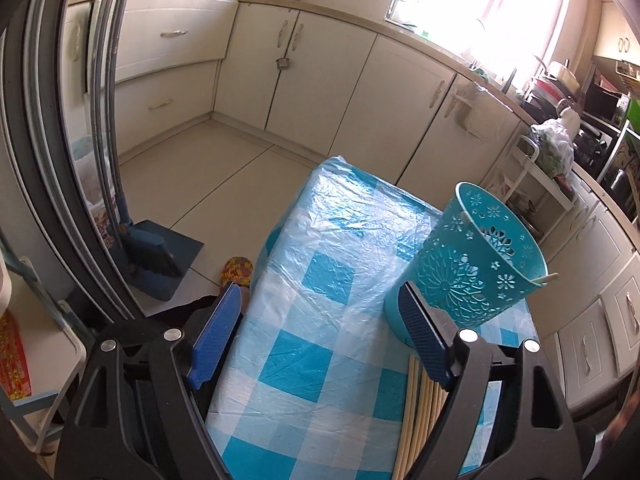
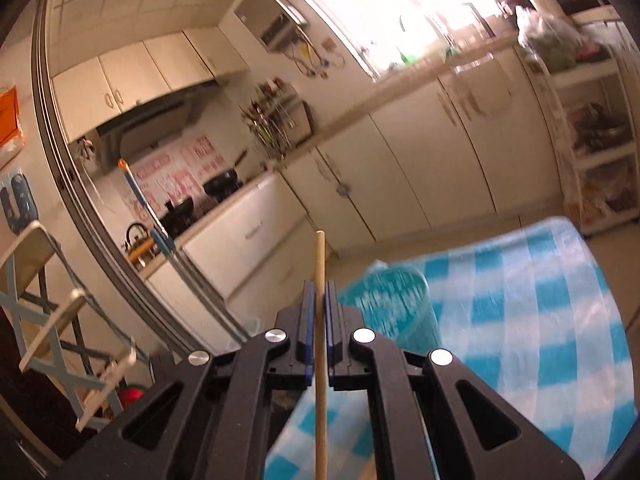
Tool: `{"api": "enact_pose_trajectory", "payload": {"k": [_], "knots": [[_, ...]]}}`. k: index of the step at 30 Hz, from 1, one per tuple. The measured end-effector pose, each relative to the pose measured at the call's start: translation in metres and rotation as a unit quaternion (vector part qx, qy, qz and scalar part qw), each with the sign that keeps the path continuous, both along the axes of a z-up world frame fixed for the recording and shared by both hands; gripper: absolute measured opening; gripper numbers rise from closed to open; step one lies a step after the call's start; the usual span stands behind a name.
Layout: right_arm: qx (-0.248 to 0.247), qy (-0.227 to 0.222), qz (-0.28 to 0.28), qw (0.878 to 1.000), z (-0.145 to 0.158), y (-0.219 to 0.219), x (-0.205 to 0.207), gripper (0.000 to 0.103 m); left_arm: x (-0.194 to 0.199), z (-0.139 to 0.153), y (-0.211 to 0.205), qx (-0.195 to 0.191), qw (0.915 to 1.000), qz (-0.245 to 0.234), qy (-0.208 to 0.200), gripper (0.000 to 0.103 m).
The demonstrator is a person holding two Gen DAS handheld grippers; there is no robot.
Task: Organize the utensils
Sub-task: 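Close the right tool on a chopstick from the bundle and lift it, then carry the chopstick over the basket and open the right tool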
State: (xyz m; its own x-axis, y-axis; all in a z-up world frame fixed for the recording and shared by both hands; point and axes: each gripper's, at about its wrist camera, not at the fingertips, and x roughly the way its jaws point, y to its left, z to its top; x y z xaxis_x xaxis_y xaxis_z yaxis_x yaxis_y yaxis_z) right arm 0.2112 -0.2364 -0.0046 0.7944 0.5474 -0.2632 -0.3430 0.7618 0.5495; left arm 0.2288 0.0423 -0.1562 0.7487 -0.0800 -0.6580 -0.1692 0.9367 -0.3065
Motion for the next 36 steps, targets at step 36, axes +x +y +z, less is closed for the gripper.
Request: {"api": "enact_pose_trajectory", "payload": {"k": [36], "knots": [[-0.108, -0.01, -0.096, 0.99, -0.055, 0.029, 0.015, 0.017, -0.011, 0.009, -0.024, 0.062, 0.9978, -0.024, -0.008, 0.084]]}}
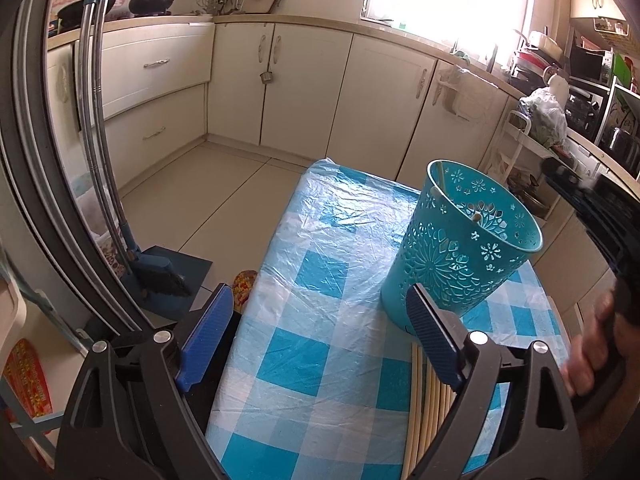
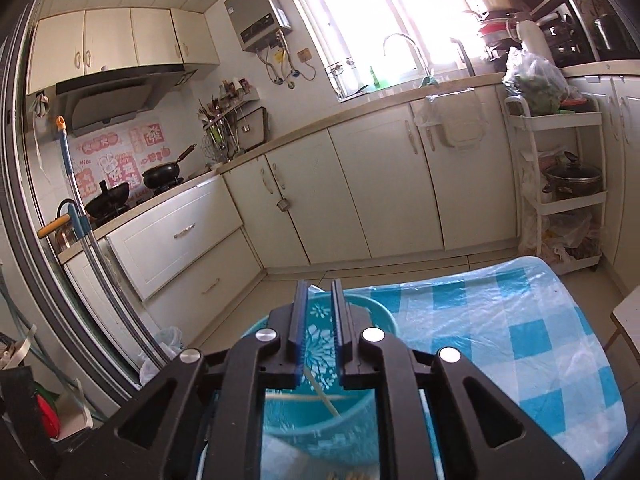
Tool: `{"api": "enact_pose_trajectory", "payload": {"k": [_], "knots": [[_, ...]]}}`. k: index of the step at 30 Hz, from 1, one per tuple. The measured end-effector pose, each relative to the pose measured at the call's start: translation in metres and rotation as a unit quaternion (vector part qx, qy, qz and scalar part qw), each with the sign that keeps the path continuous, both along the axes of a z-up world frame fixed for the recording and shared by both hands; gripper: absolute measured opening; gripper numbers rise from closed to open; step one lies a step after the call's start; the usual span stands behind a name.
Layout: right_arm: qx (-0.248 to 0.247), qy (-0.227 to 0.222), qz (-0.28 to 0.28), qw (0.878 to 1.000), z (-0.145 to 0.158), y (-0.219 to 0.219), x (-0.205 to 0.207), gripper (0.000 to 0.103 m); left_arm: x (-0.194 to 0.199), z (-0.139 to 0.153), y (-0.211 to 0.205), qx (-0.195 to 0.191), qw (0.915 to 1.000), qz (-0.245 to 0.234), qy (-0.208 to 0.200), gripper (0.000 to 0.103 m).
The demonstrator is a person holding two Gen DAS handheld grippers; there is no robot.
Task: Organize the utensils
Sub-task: 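Carry the chopstick over the basket and open the right tool, then reach the left tool to the chopstick bundle and grasp one chopstick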
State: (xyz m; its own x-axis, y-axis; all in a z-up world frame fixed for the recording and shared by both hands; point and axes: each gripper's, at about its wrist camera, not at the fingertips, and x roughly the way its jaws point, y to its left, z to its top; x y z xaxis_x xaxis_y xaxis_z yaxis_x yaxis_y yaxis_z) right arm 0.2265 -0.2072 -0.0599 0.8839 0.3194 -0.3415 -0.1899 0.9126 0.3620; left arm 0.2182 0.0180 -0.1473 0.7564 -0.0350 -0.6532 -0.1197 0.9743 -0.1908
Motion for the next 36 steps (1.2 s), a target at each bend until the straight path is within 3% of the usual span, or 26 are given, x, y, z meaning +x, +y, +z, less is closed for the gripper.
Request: {"api": "enact_pose_trajectory", "payload": {"k": [2, 5, 9, 13, 17, 23, 36], "knots": [[-0.002, 0.001, -0.007, 1.0, -0.001, -0.006, -0.017, 0.027, -0.001, 0.0, -0.001, 0.002, 1.0, -0.001, 0.002, 0.085], [-0.016, 0.023, -0.009, 1.0, -0.013, -0.007, -0.041, 0.032, -0.004, -0.002, -0.004, 0.005, 1.0, -0.004, 0.005, 0.086], [-0.05, 0.114, 0.01, 0.992, -0.06, 0.005, -0.059, 0.032, -0.007, -0.005, -0.012, 0.014, 0.9997, -0.012, 0.014, 0.088], [-0.06, 0.198, 0.033, 0.978, -0.105, 0.016, -0.054, 0.019, -0.009, -0.014, -0.022, 0.029, 0.9988, -0.025, 0.03, 0.088], [-0.086, 0.235, 0.033, 0.968, -0.128, 0.025, -0.041, 0.016, -0.011, -0.022, -0.029, 0.044, 0.9975, -0.034, 0.044, 0.088], [-0.111, 0.253, 0.025, 0.961, -0.148, 0.028, -0.038, 0.016, -0.009, -0.038, -0.033, 0.048, 0.9954, -0.042, 0.071, 0.088], [-0.13, 0.244, 0.031, 0.961, -0.147, 0.033, -0.036, 0.016, -0.004, -0.057, -0.046, 0.061, 0.9908, -0.064, 0.103, 0.088]]}}
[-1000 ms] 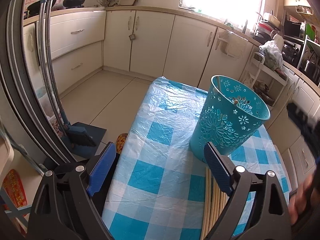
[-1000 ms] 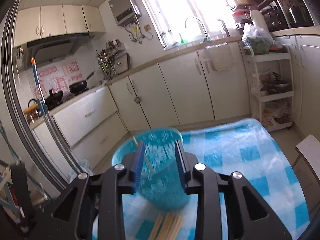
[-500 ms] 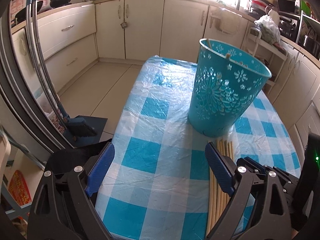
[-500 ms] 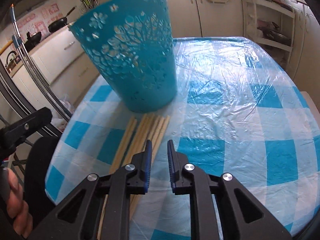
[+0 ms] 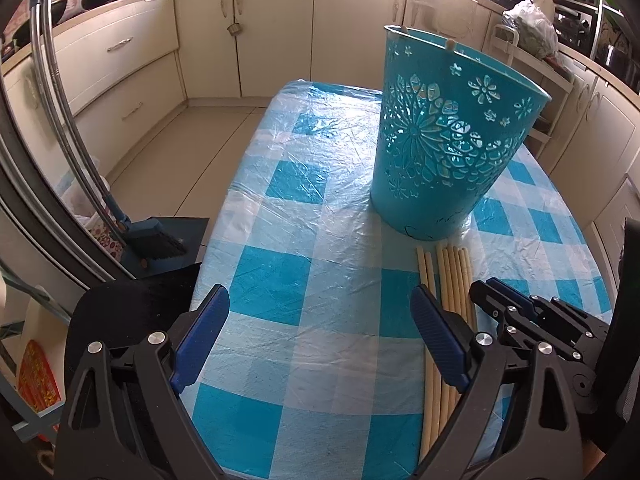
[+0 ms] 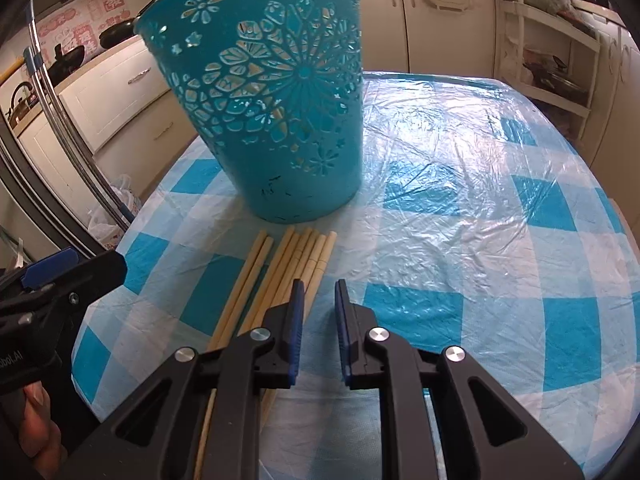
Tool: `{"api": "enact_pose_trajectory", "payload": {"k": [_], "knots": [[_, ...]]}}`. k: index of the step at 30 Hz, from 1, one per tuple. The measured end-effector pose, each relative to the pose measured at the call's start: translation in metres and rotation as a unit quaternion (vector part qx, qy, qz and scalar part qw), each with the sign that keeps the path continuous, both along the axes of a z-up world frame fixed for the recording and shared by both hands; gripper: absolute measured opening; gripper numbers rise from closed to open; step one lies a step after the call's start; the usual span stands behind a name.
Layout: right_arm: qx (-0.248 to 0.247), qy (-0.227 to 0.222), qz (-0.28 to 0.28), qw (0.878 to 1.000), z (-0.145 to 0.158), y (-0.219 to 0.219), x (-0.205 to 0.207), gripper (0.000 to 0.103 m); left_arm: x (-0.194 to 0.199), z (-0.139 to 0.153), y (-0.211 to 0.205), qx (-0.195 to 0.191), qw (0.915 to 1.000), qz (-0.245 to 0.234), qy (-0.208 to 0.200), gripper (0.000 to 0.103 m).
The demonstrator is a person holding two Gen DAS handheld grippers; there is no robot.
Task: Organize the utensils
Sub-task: 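Reach the left tool to the chopstick bundle and grasp one chopstick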
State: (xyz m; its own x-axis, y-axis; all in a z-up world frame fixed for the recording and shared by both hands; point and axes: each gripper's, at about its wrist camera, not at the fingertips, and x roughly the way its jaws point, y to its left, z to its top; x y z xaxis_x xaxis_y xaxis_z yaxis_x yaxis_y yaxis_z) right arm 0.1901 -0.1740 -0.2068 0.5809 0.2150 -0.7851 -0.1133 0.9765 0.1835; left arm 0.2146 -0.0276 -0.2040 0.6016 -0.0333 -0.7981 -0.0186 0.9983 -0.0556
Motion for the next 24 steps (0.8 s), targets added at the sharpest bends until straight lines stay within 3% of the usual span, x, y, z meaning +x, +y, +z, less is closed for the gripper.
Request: {"api": "enact_pose_trajectory", "payload": {"k": [9, 15, 24], "knots": [[-0.005, 0.002, 0.006, 1.0, -0.002, 0.005, 0.004, 0.016, 0.0, -0.007, -0.012, 0.012, 0.9997, -0.018, 0.012, 0.088], [-0.022, 0.015, 0.003, 1.0, 0.0, -0.002, 0.003, 0.01, 0.005, -0.012, -0.02, 0.009, 0.9993, -0.028, 0.024, 0.088], [-0.024, 0.021, 0.002, 0.999, 0.0, -0.013, 0.0, 0.01, 0.027, -0.038, -0.042, 0.022, 0.9972, -0.043, 0.057, 0.088]]}}
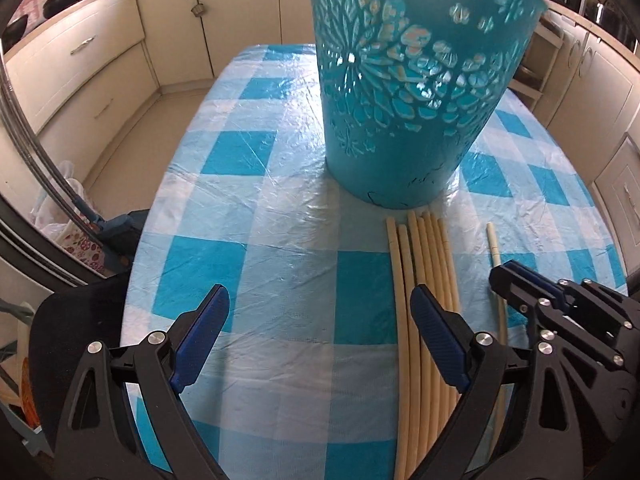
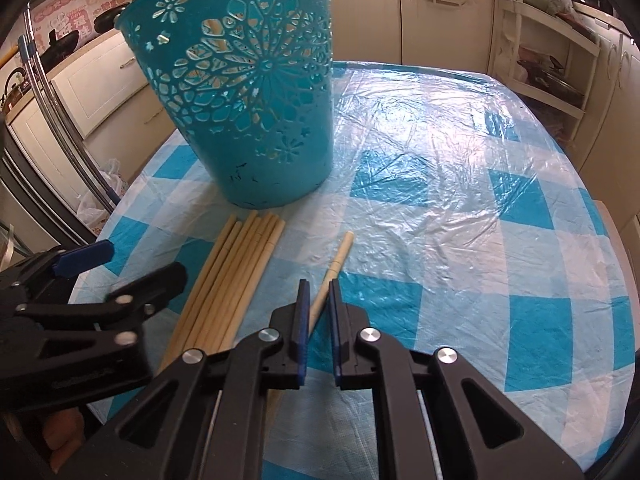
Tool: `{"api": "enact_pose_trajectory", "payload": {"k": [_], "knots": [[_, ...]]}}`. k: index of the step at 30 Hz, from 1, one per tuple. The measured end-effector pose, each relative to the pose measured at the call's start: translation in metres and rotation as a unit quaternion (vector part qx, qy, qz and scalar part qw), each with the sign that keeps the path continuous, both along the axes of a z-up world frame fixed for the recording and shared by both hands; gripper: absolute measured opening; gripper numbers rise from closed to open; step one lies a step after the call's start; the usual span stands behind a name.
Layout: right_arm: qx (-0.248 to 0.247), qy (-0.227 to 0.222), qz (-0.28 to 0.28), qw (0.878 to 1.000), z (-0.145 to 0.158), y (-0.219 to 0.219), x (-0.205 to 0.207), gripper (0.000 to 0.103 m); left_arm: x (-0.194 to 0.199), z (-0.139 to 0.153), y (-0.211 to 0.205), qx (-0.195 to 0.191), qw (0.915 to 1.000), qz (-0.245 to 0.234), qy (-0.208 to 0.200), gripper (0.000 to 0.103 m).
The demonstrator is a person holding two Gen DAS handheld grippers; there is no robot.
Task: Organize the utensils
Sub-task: 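Reach the left tool to the chopstick bundle and grasp one chopstick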
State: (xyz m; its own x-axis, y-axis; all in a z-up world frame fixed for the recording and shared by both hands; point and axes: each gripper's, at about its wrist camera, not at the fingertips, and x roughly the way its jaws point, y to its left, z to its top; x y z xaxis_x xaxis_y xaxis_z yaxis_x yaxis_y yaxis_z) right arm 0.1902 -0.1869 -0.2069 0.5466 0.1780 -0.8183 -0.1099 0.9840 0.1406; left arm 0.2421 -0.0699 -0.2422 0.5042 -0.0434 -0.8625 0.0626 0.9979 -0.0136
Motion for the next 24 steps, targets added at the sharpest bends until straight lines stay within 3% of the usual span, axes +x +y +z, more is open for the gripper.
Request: {"api": "enact_pose_trajectory", "payload": {"k": [13, 24], "knots": [[0.027, -0.006, -0.003, 1.0, -0.001, -0.008, 0.003, 0.01, 0.005, -0.007, -0.008, 0.022, 0.9997, -0.003, 0.007, 0.087], [0.039, -0.009, -0.006, 0.999, -0.002, -0.01, 0.008, 0.01, 0.009, -0.007, -0.011, 0.012, 0.9999, -0.01, 0.002, 0.082]]}}
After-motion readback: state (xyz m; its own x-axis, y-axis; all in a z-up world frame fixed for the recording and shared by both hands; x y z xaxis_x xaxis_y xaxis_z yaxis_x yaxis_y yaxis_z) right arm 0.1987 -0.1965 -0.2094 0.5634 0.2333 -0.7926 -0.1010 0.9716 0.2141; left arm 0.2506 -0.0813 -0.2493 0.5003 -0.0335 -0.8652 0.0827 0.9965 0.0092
